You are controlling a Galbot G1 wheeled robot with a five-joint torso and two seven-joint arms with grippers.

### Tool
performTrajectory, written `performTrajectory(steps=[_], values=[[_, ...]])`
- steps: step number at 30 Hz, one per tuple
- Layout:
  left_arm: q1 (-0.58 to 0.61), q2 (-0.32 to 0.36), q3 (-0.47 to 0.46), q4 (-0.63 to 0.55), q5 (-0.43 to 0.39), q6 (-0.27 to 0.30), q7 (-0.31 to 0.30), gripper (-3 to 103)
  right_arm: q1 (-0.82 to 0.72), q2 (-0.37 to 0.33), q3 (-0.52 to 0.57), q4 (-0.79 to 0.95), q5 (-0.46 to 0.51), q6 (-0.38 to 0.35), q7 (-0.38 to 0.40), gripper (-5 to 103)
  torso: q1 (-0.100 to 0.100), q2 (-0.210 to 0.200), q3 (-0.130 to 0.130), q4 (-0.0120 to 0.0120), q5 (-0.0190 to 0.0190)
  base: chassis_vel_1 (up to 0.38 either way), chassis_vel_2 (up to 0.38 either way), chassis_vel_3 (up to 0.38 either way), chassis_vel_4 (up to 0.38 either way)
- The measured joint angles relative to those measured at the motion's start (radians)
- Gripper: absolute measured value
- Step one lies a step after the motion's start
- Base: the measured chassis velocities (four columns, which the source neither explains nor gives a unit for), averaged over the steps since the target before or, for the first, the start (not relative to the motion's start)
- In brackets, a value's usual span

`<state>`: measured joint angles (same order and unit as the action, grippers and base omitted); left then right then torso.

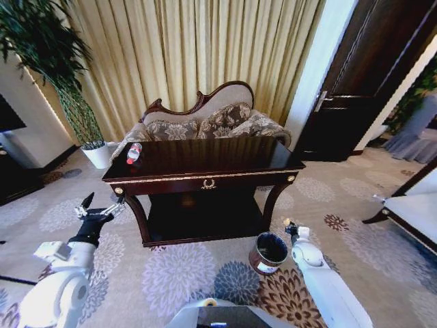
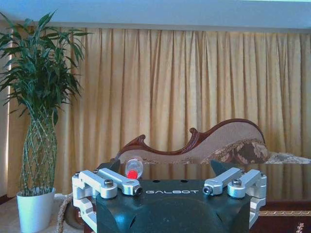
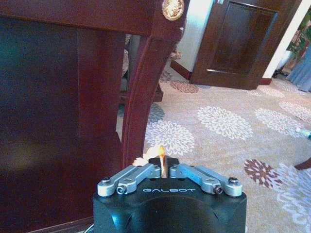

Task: Move to the front of the table and place the trash on the table into the trash bin.

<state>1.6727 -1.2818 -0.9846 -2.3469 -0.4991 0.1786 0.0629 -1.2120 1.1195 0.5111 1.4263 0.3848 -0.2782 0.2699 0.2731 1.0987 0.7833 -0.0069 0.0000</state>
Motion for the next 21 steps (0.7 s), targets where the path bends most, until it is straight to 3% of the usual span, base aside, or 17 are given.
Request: performTrajectory(steps=[3,9,10,13,14,16,18,20,21], values=[[0.002,-0.001,0.000,-0.003,0.001,0.001,0.000,100,-0.002,0.000,-0.002,0.003,-0.003,0.004,0.000,11,0.000,0.000,0.000,0.0000,0.0000,0.000,0.000,0.000,0.000],[0.007,-0.003,0.002,-0.011,0.012,0.002,0.000,100,-0.011,-0.003,-0.006,0.004,-0.010,0.027,-0.004,37,0.000,0.000,0.000,-0.0001,0.0001,0.000,0.000,0.000,0.000],[0.007,-0.003,0.002,-0.011,0.012,0.002,0.000,100,-0.011,-0.003,-0.006,0.004,-0.010,0.027,-0.004,37,0.000,0.000,0.000,-0.0001,0.0001,0.000,0.000,0.000,0.000],[0.007,-0.003,0.003,-0.011,0.013,0.002,0.000,100,-0.021,-0.007,0.001,0.042,0.005,0.051,-0.005,54,0.000,0.000,0.000,-0.0003,0.0002,0.000,0.000,0.000,0.000],[0.007,-0.003,0.003,-0.011,0.013,0.002,0.000,100,-0.021,-0.007,0.001,0.042,0.005,0.051,-0.005,54,0.000,0.000,0.000,-0.0003,0.0002,0.000,0.000,0.000,0.000],[0.008,-0.003,0.003,-0.011,0.014,0.002,0.000,100,-0.039,-0.011,0.013,0.129,0.043,0.081,-0.014,65,0.000,0.000,0.000,-0.0002,0.0001,0.000,0.000,0.000,0.000],[0.008,-0.003,0.003,-0.011,0.014,0.002,0.000,100,-0.048,-0.012,0.018,0.172,0.057,0.091,-0.019,65,0.000,0.000,0.000,0.0000,0.0001,0.000,0.000,0.000,0.000],[0.008,0.000,0.003,-0.011,0.013,0.002,0.000,100,-0.076,-0.014,0.035,0.322,0.107,0.106,-0.037,81,0.000,0.000,0.000,0.0000,-0.0001,0.000,0.000,0.000,0.000],[0.008,0.000,0.003,-0.011,0.013,0.002,0.000,100,-0.076,-0.014,0.035,0.322,0.107,0.106,-0.037,81,0.000,0.000,0.000,0.0000,-0.0001,0.000,0.000,0.000,0.000]])
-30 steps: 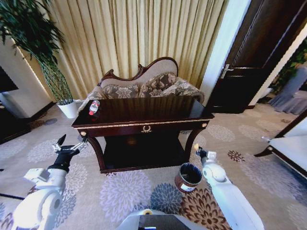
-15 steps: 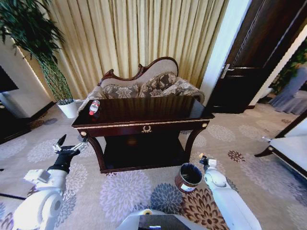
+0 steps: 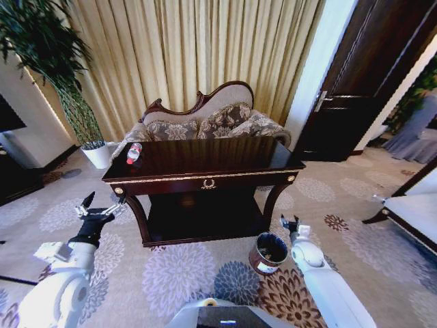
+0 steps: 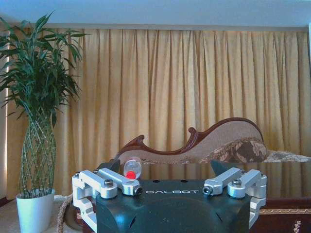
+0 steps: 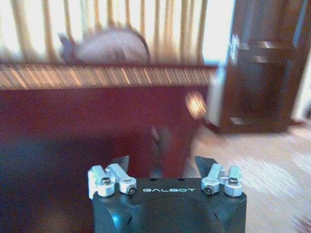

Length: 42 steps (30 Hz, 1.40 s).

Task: Move to the front of the table and place the trash on the table into the trash bin.

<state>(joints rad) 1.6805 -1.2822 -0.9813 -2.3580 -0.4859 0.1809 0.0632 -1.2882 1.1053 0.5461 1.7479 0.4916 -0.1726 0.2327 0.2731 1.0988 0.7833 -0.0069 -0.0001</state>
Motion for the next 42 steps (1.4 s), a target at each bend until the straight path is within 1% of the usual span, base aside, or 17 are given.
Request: performTrajectory(steps=[1,2,3,4,5,7,8,10,11,12,13,16,21,27,35,42], values=[[-0.002,0.001,0.000,0.001,-0.001,0.000,0.000,100,-0.014,0.000,0.006,0.100,0.034,-0.001,-0.002,86,0.000,0.000,0.000,-0.0001,0.0000,0.000,0.000,0.000,0.000],[-0.003,0.002,0.000,0.002,-0.001,0.000,0.001,100,-0.021,0.001,0.007,0.164,0.060,-0.006,0.004,91,0.000,0.000,0.000,0.0000,-0.0002,0.000,0.000,0.000,0.000],[-0.003,0.002,0.000,0.002,-0.001,0.000,0.001,100,-0.021,0.001,0.007,0.164,0.060,-0.006,0.004,91,0.000,0.000,0.000,0.0000,-0.0002,0.000,0.000,0.000,0.000],[-0.003,0.002,0.000,0.004,-0.002,0.000,0.001,100,-0.028,0.005,0.007,0.226,0.079,-0.011,0.010,96,0.000,0.000,0.000,0.0001,-0.0002,0.000,0.000,0.000,0.000],[-0.003,0.002,0.000,0.004,-0.002,0.000,0.001,100,-0.028,0.005,0.007,0.226,0.079,-0.011,0.010,96,0.000,0.000,0.000,0.0001,-0.0002,0.000,0.000,0.000,0.000],[-0.006,0.001,0.000,0.006,-0.003,0.000,0.002,100,-0.039,0.014,0.000,0.310,0.078,-0.005,0.004,100,0.000,0.000,0.000,-0.0001,-0.0001,0.000,0.000,0.000,0.000],[-0.006,0.001,0.000,0.006,-0.003,0.000,0.002,100,-0.039,0.014,0.000,0.310,0.078,-0.005,0.004,100,0.000,0.000,0.000,-0.0001,-0.0001,0.000,0.000,0.000,0.000],[-0.010,0.001,0.000,0.007,-0.006,-0.001,0.004,100,-0.048,0.023,-0.013,0.364,0.059,-0.010,-0.003,100,0.000,0.000,0.000,-0.0001,0.0000,0.000,0.000,0.000,0.000],[-0.010,0.001,0.000,0.007,-0.006,-0.001,0.004,100,-0.048,0.023,-0.013,0.364,0.059,-0.010,-0.003,100,0.000,0.000,0.000,-0.0001,0.0000,0.000,0.000,0.000,0.000],[-0.013,0.001,0.000,0.009,-0.007,-0.001,0.004,100,-0.051,0.027,-0.019,0.384,0.043,-0.040,-0.005,100,0.000,0.000,0.000,0.0000,0.0000,0.000,0.000,0.000,0.000],[-0.015,0.001,0.000,0.010,-0.008,-0.001,0.004,100,-0.052,0.031,-0.022,0.390,0.033,-0.055,-0.009,100,0.000,0.000,0.000,-0.0001,0.0001,0.000,0.000,0.000,0.000],[-0.019,0.001,-0.001,0.012,-0.011,-0.001,0.004,100,-0.051,0.037,-0.033,0.393,0.011,-0.074,-0.009,100,0.000,0.000,0.000,-0.0001,0.0001,0.000,0.000,0.000,0.000],[-0.026,0.002,-0.003,0.020,-0.012,-0.001,0.006,100,-0.044,0.047,-0.046,0.393,0.003,-0.099,-0.005,100,0.000,0.000,0.000,-0.0001,0.0001,0.000,0.000,0.000,0.000],[-0.039,0.008,-0.003,0.022,-0.023,0.004,0.006,100,-0.043,0.055,-0.074,0.397,-0.012,-0.100,0.001,100,0.000,0.000,0.000,0.0000,0.0001,0.000,0.000,0.000,0.000],[-0.039,0.023,-0.010,0.015,-0.040,0.018,0.002,100,-0.040,0.058,-0.084,0.402,-0.023,-0.102,0.003,100,0.000,0.000,0.000,-0.0001,0.0000,-0.033,0.035,0.032,-0.025],[-0.047,0.033,-0.008,0.019,-0.046,0.021,-0.002,100,-0.033,0.060,-0.100,0.412,-0.026,-0.118,0.011,100,0.000,0.000,0.000,-0.0001,0.0001,-0.064,0.052,0.056,-0.065]])
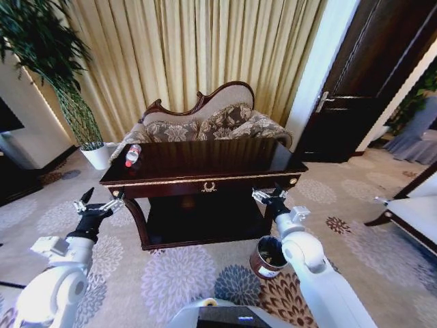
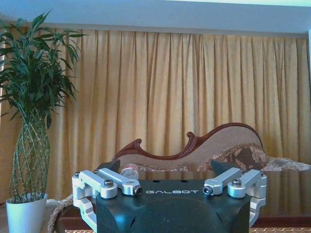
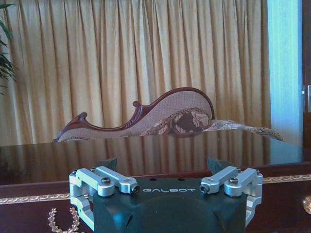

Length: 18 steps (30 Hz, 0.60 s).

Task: Move to the front of the table and place the trash on the table into the trash bin.

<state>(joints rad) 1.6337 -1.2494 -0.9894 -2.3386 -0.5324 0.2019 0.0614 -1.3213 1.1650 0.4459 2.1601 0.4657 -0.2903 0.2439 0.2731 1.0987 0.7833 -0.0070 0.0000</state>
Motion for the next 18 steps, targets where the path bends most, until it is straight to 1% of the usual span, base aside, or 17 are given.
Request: performTrajectory(steps=[6,18], values=[[0.004,0.000,-0.001,0.003,0.000,0.000,0.000,100,0.010,-0.006,-0.019,0.008,0.006,-0.015,0.009,100,0.000,0.000,0.000,0.0000,0.0000,-0.067,0.067,0.073,-0.063],[0.007,-0.005,-0.002,0.003,0.003,0.000,0.000,100,0.040,-0.008,-0.061,-0.011,0.005,-0.019,0.010,100,0.000,0.000,0.000,0.0000,0.0000,-0.080,0.071,0.072,-0.069]])
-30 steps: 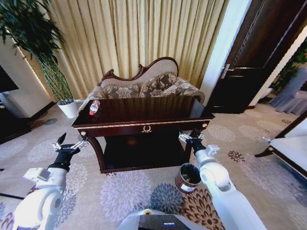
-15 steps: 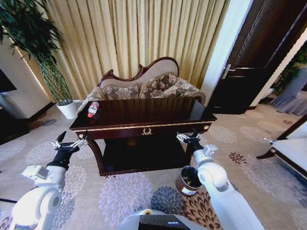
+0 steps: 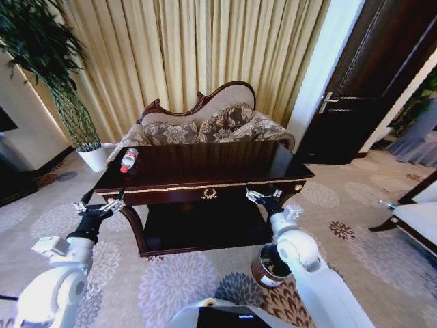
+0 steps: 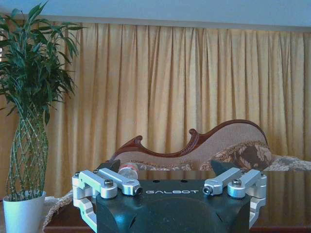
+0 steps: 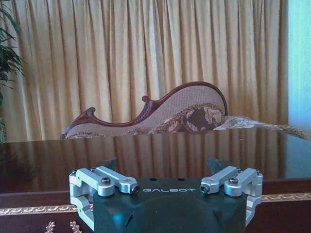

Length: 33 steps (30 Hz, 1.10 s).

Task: Move to the front of the table and place the trash on the table into the trash bin.

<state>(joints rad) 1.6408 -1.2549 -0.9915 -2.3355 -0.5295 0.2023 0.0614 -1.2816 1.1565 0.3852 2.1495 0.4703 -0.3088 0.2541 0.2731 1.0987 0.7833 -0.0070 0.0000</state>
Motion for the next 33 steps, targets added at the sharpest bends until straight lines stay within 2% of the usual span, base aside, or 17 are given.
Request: performTrajectory(steps=[26,29,31,33], values=[[0.004,0.007,0.003,0.031,0.008,-0.003,-0.014,100,0.031,-0.001,-0.053,-0.027,-0.018,-0.004,0.008,100,0.001,0.000,0.000,0.0000,-0.0001,-0.101,0.107,0.101,-0.099],[-0.003,0.034,-0.001,0.033,-0.012,0.006,-0.048,100,0.031,-0.001,-0.054,-0.024,-0.021,-0.007,0.010,100,0.000,0.000,0.000,0.0000,0.0000,-0.019,0.010,0.004,-0.010],[-0.024,0.081,-0.002,0.039,-0.046,0.042,-0.113,100,0.032,-0.001,-0.053,-0.025,-0.024,-0.003,0.005,100,0.000,0.000,0.000,0.0001,-0.0001,0.000,0.000,0.000,0.000],[-0.034,0.108,-0.004,0.043,-0.057,0.060,-0.135,100,0.032,0.000,-0.053,-0.027,-0.024,0.007,0.003,100,0.000,0.000,0.000,-0.0001,-0.0001,0.000,0.000,0.000,0.000]])
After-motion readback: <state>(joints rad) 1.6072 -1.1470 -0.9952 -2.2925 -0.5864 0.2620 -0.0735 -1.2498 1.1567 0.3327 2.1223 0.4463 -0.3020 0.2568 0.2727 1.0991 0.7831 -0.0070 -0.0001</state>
